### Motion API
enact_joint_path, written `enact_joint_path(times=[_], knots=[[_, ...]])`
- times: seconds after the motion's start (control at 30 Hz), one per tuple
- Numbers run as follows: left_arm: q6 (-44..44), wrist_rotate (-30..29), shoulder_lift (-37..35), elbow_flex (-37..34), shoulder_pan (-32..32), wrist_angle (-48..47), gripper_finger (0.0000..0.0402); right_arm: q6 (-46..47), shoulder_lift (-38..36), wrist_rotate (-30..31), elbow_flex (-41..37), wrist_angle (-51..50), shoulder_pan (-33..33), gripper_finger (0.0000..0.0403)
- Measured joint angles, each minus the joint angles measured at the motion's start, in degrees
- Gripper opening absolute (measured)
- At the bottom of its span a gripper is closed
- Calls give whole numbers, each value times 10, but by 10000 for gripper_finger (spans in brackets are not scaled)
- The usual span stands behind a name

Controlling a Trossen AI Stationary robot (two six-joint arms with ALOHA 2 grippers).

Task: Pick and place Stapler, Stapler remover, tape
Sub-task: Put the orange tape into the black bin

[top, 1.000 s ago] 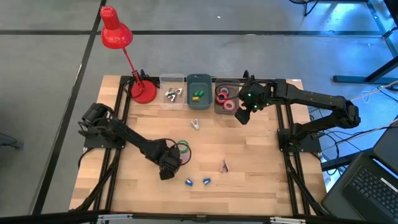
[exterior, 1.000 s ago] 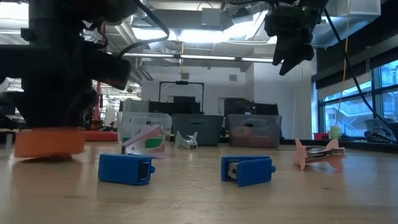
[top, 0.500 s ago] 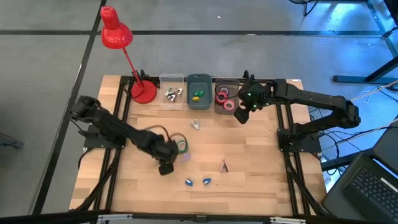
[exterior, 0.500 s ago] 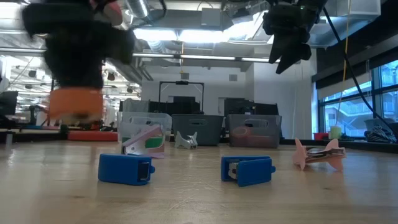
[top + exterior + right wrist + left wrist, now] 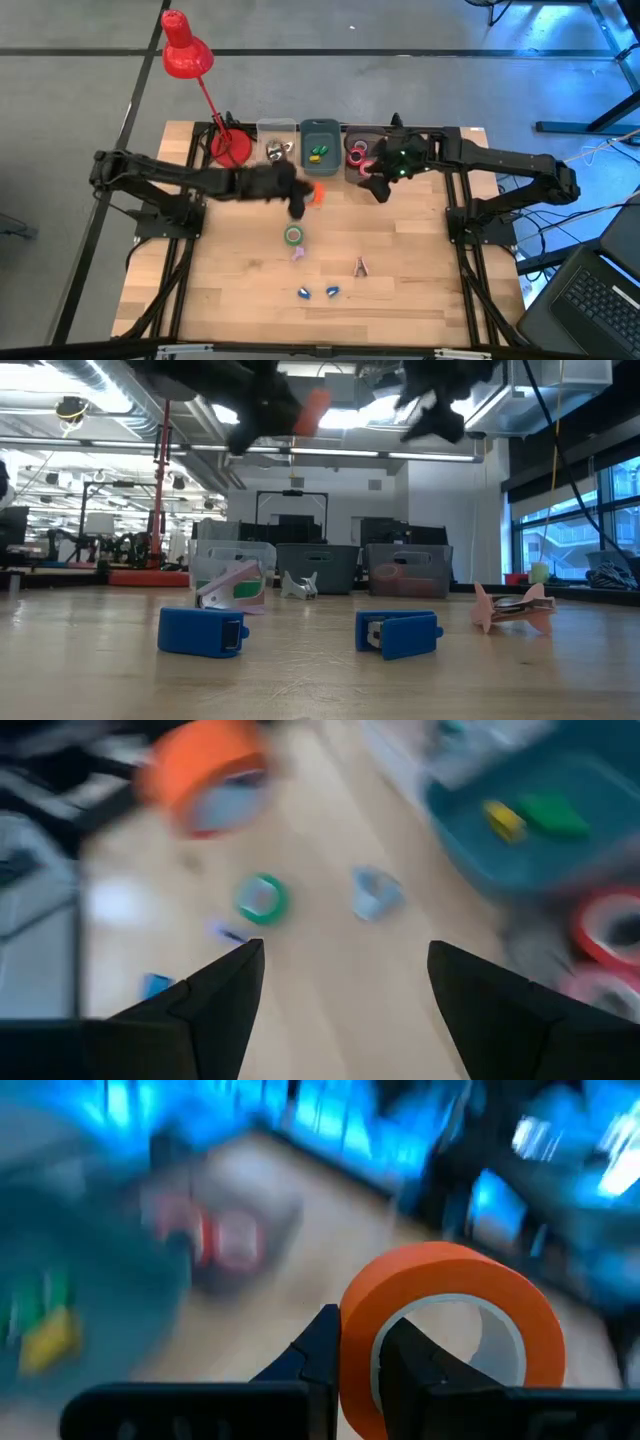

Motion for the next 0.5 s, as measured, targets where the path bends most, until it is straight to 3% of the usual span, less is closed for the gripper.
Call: enact_joint_path(times=[0.27,0.5], knots=[[5,162,53,-11,153,289,31,-1,0,-24,0,140,40,285],[-56,276,114,-11,190,435,31,-38,0,1,0,203,47,285]])
